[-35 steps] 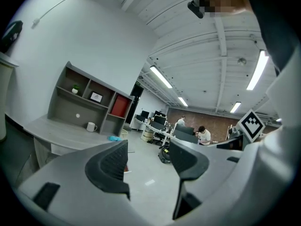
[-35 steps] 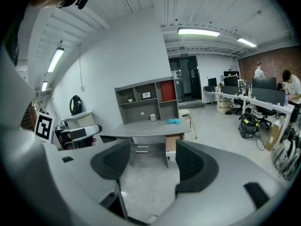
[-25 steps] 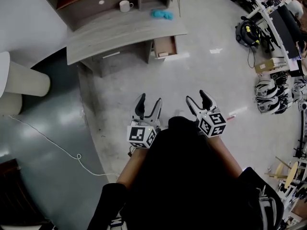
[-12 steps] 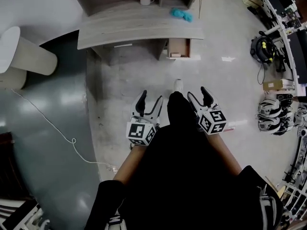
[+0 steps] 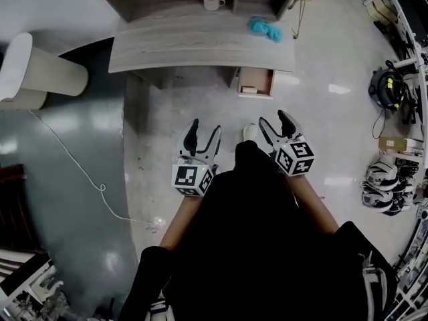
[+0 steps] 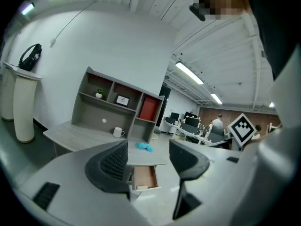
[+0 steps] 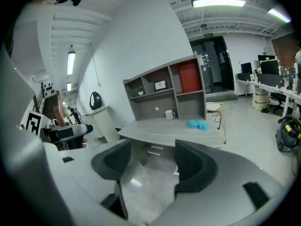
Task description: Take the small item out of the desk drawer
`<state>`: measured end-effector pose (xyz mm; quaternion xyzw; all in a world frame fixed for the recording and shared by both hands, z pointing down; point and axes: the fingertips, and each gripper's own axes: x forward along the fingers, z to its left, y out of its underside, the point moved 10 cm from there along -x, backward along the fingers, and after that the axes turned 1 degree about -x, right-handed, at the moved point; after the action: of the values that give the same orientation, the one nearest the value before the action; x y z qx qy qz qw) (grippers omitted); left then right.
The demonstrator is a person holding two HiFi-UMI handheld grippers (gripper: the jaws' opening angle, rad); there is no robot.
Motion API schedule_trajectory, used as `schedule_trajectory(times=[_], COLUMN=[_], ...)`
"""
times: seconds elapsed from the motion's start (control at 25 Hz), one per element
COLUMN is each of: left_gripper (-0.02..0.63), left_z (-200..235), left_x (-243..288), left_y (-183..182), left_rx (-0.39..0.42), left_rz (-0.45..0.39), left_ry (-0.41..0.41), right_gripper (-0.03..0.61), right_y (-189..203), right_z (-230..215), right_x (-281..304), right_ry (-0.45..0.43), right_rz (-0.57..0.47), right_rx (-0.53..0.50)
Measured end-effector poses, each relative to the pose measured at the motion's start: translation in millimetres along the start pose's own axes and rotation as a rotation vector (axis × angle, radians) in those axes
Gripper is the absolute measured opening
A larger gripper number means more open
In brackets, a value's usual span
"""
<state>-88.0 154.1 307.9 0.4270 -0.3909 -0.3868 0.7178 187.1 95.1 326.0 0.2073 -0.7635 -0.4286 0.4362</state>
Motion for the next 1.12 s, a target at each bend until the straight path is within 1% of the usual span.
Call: schedule_trajectory(times=[0.08, 0.2, 0.4, 0.64, 0.84, 0.96, 1.12], left_gripper=[0.253, 0.253, 0.253, 0.253, 0.253, 0.253, 0.253], left_z=[-5, -17, -26, -33, -37, -40, -48], left_x=[30, 71, 125, 171, 208, 227, 242], left_y=[-6, -14, -25, -33, -32, -27, -16], left_rx=[-0.001, 0.004, -0.004, -0.012, -0.025, -0.03, -0.041], left_rz=[0.002, 0.016, 0.059, 0.081, 0.109, 0.123, 0.14], left_ry=[-0.023, -0.036, -0.066, -0.095, -0.129, -0.15, -0.183], right_gripper=[0.273, 0.274, 0.275, 0.275, 0.275, 0.275, 0.275], right_y=[-12, -30, -48, -55, -53, -45, -28], right_z=[-32, -75, -124, -157, -180, -195, -211], right_x=[10, 19, 42, 71, 100, 121, 145], right_ry=[-0.007, -0.01, -0.027, -0.08, -0.151, -0.199, -0.274], right_rz=[0.007, 0.022, 0.054, 0.115, 0.179, 0.224, 0.298], right_rx=[-0.002, -0.009, 0.009, 0.011, -0.023, -0.051, -0.043])
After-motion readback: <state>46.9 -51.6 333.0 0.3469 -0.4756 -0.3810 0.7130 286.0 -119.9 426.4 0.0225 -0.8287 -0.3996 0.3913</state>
